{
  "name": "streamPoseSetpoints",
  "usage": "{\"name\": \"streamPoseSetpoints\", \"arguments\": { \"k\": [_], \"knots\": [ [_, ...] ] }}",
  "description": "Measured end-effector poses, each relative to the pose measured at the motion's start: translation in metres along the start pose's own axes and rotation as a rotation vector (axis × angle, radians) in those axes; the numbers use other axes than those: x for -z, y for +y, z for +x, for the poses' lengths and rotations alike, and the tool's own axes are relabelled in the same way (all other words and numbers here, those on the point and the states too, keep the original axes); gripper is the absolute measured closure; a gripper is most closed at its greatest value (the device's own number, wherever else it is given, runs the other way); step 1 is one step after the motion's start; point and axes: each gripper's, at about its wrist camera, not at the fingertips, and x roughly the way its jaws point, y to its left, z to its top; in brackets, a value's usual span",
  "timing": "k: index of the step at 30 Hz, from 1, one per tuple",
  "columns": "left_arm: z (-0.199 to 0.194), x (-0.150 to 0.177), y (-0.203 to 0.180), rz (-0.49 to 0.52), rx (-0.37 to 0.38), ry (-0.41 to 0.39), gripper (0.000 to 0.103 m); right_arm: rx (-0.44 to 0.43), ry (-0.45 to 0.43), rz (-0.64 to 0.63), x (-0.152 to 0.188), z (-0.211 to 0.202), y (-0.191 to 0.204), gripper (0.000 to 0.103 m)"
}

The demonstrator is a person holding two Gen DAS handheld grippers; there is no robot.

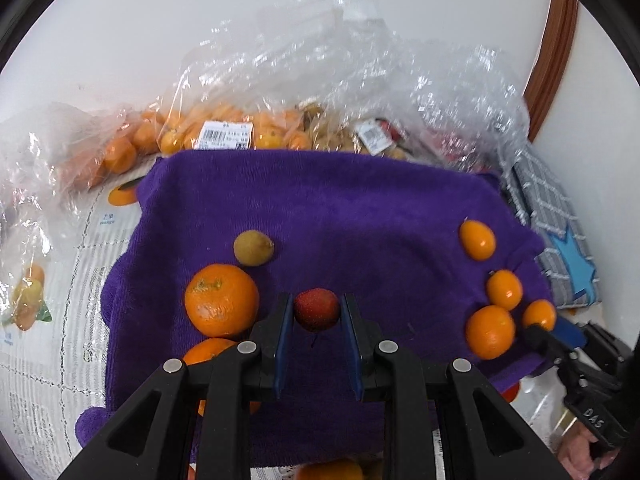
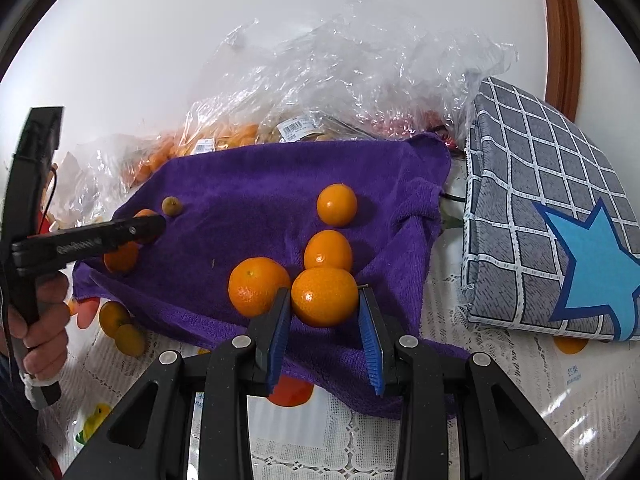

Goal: Organize fruits
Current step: 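Carry the orange and tomato onto the towel and open both tools, then move both open tools back to the fruits beside the towel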

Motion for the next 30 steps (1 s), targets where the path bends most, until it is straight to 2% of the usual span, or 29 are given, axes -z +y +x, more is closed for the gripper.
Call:
{"name": "streamPoseSetpoints", "arguments": {
  "k": [9, 11, 16, 21, 25, 30],
  "knots": [
    [0.005, 0.003, -0.009, 0.049, -0.029, 0.029, 0.080, 0.019, -0.012, -0.013, 0.002, -0.002, 0.004, 0.068],
    [0.003, 0.003, -0.009, 0.044, -0.025, 0.039, 0.078, 0.013, -0.018, -0.012, 0.002, -0.004, 0.004, 0.065],
    [-0.021, 0.006, 0.000, 0.011, 0.005, 0.014, 0.071, 0.006, -0.037, -0.028, 0.005, -0.009, 0.009, 0.047],
    [-0.059, 0.016, 0.019, -0.003, 0.009, -0.043, 0.067, 0.034, -0.071, 0.006, 0.003, -0.020, 0.010, 0.046],
    [-0.079, 0.027, 0.042, -0.048, 0.011, -0.063, 0.065, 0.094, -0.084, 0.064, 0.007, -0.036, 0.015, 0.046],
    [-0.093, 0.049, 0.071, -0.112, 0.024, -0.069, 0.064, 0.056, -0.088, 0.040, 0.022, -0.052, 0.041, 0.046]
  ]
}}
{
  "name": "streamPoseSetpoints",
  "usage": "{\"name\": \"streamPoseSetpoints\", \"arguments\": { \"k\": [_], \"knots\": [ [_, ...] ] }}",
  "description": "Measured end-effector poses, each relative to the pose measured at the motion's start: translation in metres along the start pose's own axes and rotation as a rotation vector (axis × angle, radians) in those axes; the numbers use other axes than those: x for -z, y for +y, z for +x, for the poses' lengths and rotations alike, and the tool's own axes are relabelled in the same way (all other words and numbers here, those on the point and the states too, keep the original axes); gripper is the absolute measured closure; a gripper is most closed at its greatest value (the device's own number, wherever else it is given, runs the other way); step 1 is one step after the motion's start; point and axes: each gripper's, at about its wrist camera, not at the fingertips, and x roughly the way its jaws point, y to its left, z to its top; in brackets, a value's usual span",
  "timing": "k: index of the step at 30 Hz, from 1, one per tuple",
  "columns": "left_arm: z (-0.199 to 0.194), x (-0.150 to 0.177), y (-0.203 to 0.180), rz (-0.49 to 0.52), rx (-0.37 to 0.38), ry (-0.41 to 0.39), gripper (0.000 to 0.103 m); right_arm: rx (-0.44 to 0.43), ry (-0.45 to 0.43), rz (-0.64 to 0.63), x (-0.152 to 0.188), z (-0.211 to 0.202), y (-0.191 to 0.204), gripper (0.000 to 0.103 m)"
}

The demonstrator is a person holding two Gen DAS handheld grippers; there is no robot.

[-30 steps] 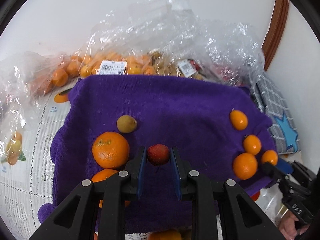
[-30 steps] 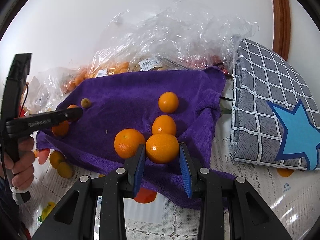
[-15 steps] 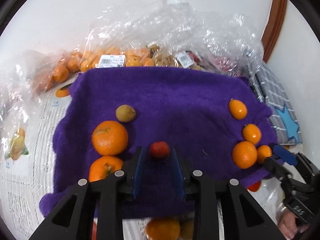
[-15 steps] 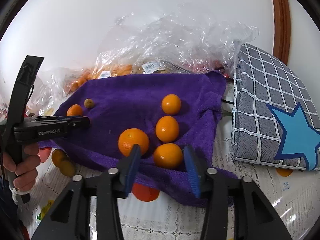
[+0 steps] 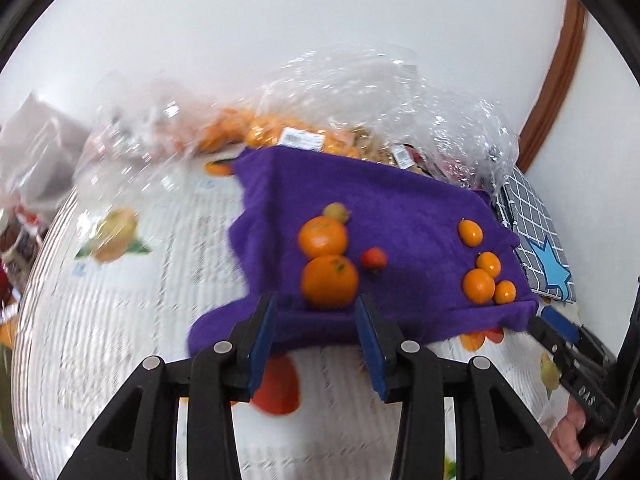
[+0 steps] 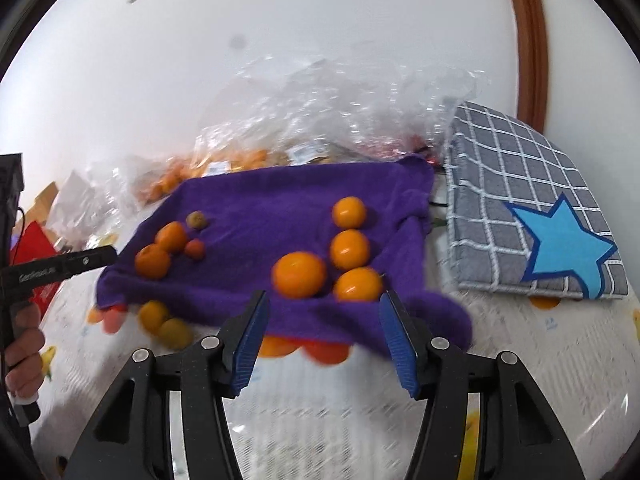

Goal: Organize fruits
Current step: 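Move both open tools back to the fruits beside the towel, then grasp a brownish round fruit with the right tool while the left grasps an orange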

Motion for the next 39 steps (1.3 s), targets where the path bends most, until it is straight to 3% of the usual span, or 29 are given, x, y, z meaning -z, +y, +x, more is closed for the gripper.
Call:
{"name": "streamPoseSetpoints", "arguments": {
  "k": [2, 6, 12, 22, 26, 31, 39],
  "knots": [
    [-0.005, 0.008, 0.010, -0.018, 0.004, 0.001, 0.064, -0.032, 0.017, -0.011, 0.007, -0.003, 0.015, 0.046],
    [-0.011, 0.026, 0.029, -0.031, 0.003, 0.008, 0.064, -0.080, 0.069, -0.060, 0.019, 0.007, 0.048, 0.059],
    [-0.017, 0.043, 0.058, -0.057, -0.004, 0.014, 0.064, -0.145, 0.122, -0.099, 0.027, 0.027, 0.088, 0.059],
    [-0.017, 0.051, 0.084, -0.097, 0.020, 0.021, 0.064, -0.157, 0.200, -0.122, 0.022, 0.059, 0.107, 0.059],
    [-0.015, 0.053, 0.079, -0.075, 0.026, 0.025, 0.064, -0.152, 0.211, -0.148, 0.022, 0.064, 0.112, 0.074],
    [-0.011, 0.054, 0.058, -0.026, 0.050, 0.030, 0.064, -0.160, 0.191, -0.136, 0.024, 0.054, 0.104, 0.074],
    [0.012, 0.055, -0.010, 0.056, 0.188, 0.070, 0.061, -0.104, 0.140, -0.097, 0.029, 0.019, 0.061, 0.074]
  ]
}}
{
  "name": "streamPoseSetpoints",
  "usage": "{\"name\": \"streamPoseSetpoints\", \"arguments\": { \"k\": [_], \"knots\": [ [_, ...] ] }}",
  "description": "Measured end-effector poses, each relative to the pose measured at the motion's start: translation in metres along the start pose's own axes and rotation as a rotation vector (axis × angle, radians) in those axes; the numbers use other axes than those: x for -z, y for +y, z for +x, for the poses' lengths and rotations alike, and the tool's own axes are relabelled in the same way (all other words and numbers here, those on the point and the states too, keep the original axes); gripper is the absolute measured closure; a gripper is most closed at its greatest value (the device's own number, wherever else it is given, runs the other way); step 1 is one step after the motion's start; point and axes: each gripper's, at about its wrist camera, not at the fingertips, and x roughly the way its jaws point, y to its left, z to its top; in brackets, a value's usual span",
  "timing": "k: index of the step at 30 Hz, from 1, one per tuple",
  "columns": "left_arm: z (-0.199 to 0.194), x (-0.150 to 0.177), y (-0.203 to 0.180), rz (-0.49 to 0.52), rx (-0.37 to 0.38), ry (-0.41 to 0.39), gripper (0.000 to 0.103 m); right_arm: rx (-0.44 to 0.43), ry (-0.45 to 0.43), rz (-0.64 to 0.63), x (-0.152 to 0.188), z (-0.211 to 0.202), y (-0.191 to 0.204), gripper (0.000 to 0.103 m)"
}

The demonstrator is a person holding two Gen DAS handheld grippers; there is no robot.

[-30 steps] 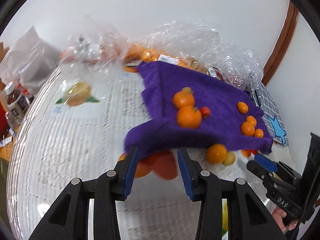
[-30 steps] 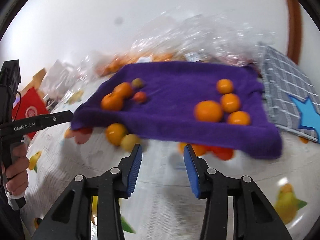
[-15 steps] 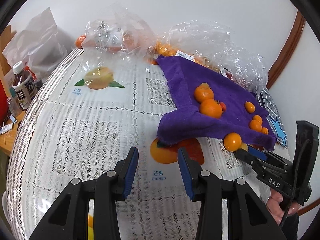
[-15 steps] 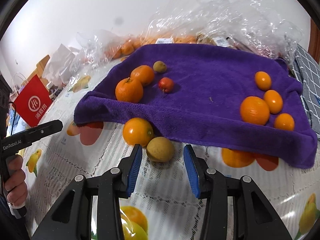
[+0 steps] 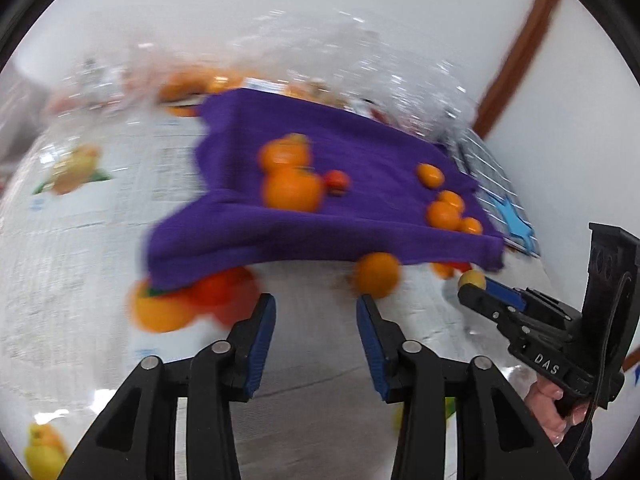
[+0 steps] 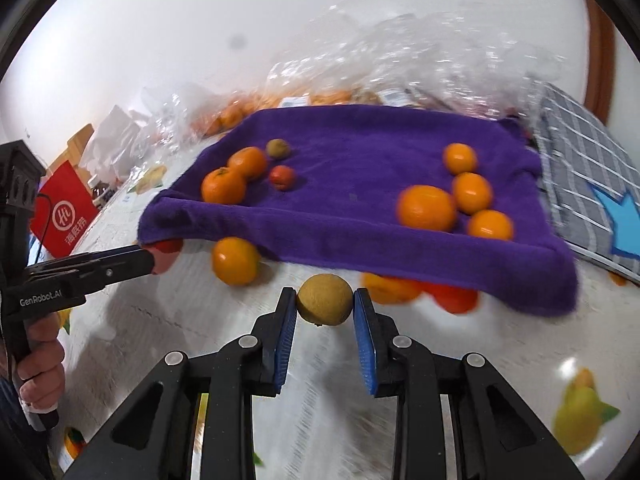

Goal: Organize fruits
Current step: 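Grasp a brownish round fruit with the right tool while the left grasps an orange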

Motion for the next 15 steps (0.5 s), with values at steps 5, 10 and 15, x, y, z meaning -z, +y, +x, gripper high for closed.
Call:
{"name": "streamPoseSetpoints", "arguments": {
  "k": [5, 10, 15],
  "knots": [
    [0.028, -0.007, -0.036, 0.046, -0.044, 0.023, 0.061, 0.043, -0.014, 0.025, 0.015, -0.021, -0.029, 0.074],
    [0.051, -0.014, -0.048, 0.044, -0.102, 0.050, 0.061, 0.072, -0.023, 0.039, 0.028, -0.037, -0.050, 0.074],
    [0.052, -0.017, -0.052, 0.041, -0.092, 0.066, 0.070, 0.083, -0.038, 0.060, 0.033, -0.048, -0.063, 0.074]
  ]
}}
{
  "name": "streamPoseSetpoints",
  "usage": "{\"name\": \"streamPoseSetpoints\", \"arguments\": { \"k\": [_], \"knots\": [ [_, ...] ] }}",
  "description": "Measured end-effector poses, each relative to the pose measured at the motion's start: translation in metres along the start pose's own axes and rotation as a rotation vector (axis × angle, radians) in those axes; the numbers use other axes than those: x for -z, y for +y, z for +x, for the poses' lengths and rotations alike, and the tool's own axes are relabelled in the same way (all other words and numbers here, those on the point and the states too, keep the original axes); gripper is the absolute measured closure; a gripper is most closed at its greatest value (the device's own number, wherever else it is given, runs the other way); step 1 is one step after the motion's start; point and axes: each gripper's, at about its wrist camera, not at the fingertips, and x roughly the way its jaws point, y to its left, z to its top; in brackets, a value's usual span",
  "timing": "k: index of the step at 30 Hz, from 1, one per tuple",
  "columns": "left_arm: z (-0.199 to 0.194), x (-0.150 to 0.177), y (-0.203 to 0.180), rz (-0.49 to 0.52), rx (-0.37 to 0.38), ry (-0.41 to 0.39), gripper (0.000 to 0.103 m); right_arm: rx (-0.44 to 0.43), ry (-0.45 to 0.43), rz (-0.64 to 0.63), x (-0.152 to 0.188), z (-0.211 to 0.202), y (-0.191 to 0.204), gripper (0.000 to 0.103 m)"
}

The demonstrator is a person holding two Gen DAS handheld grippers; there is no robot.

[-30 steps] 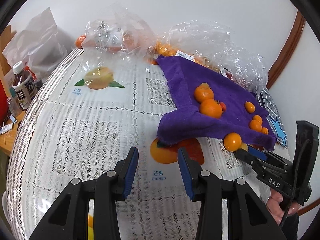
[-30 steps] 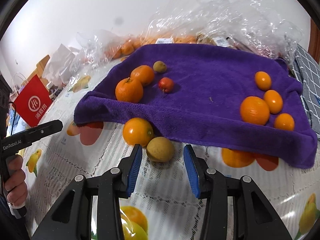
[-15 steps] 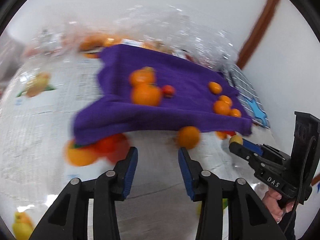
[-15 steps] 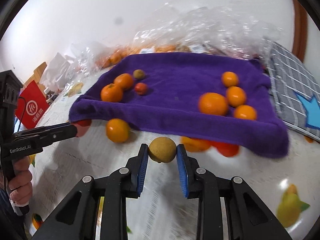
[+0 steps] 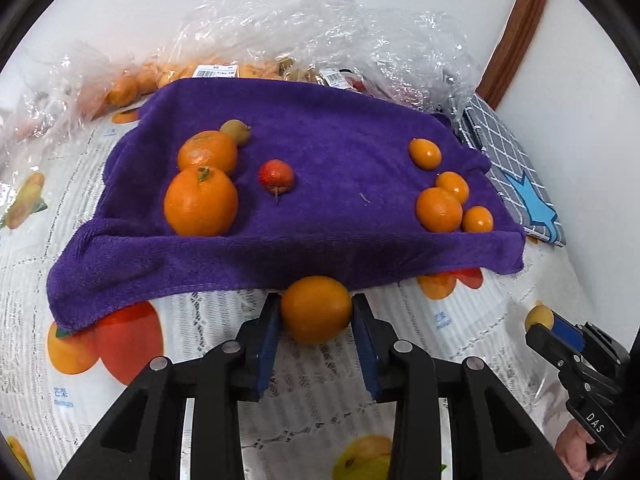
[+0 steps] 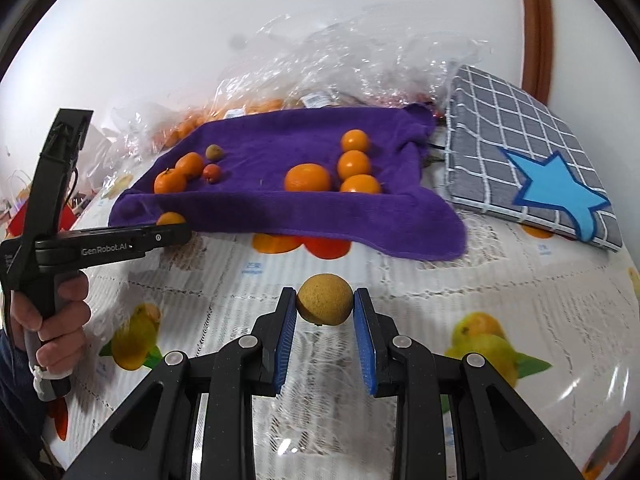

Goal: Organize fruits
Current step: 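Grasp a brownish round fruit with the right tool while the left grasps an orange, then carry both fruits onto the purple towel and lower them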

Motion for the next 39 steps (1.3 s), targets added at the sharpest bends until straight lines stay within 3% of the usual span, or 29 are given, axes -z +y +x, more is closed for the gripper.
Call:
{"name": "streamPoseSetpoints", "arguments": {
  "k": [15, 22, 31, 39],
  "knots": [
    [-0.044, -0.007, 0.013, -0.032, 0.005, -0.081, 0.070, -0.001, -0.035, 0.002, -0.015, -0.011, 0.006, 0.074],
    [-0.065, -0.030, 0.033, -0.064, -0.019, -0.128, 0.070, 0.026, -0.061, -0.013, -0.047, -0.012, 0.007, 0.074],
    [-0.059, -0.068, 0.048, -0.080, -0.046, -0.151, 0.070, 0.048, -0.084, -0.012, -0.096, 0.016, -0.010, 0.074],
    [-0.034, -0.095, 0.048, -0.086, -0.027, -0.137, 0.070, 0.063, -0.065, -0.004, -0.125, 0.056, -0.033, 0.074]
  ]
}}
